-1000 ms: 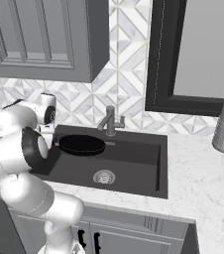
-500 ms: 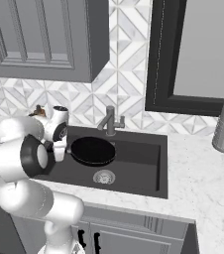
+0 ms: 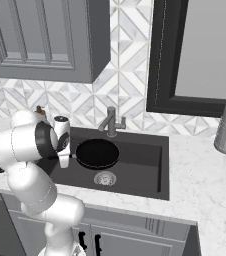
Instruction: Pick the pan and sponge and place them into the sink. Then turn on the water.
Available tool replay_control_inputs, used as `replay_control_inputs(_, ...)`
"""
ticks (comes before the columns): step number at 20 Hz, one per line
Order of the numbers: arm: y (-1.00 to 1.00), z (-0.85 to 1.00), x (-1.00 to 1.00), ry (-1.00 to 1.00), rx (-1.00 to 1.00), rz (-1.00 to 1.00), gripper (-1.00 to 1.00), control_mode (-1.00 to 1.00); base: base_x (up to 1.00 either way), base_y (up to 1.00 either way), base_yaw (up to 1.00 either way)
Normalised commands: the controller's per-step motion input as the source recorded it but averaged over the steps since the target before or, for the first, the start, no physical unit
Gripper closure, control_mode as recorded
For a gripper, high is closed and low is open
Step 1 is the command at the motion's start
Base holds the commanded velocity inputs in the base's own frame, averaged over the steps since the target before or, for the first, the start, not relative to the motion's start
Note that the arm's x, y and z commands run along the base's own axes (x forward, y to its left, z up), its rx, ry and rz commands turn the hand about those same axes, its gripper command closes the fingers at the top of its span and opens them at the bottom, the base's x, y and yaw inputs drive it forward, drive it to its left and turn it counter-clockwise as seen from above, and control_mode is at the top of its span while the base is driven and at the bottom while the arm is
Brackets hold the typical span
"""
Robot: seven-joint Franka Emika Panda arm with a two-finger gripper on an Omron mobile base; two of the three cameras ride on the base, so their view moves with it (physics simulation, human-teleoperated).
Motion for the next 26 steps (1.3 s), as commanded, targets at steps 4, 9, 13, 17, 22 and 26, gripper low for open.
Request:
replay_control_inputs(4,-0.15,-0.23,0.46,0.07,0.0,-0.09,1.0,-1.0,0.0,0.0,0.0)
replay_control_inputs(9,-0.2,-0.31,0.34,0.01,0.0,-0.16,1.0,-1.0,0.0,0.0,0.0)
replay_control_inputs(13,-0.1,-0.46,0.29,0.01,0.0,-0.18,1.0,-1.0,0.0,0.0,0.0)
replay_control_inputs(17,-0.1,-0.44,0.26,0.0,0.0,-0.16,1.0,-1.0,0.0,0.0,0.0)
replay_control_inputs(22,-0.15,-0.49,0.26,0.0,0.0,-0.14,1.0,-1.0,0.0,0.0,0.0)
replay_control_inputs(26,-0.09,-0.48,0.37,0.02,0.0,-0.08,1.0,-1.0,0.0,0.0,0.0)
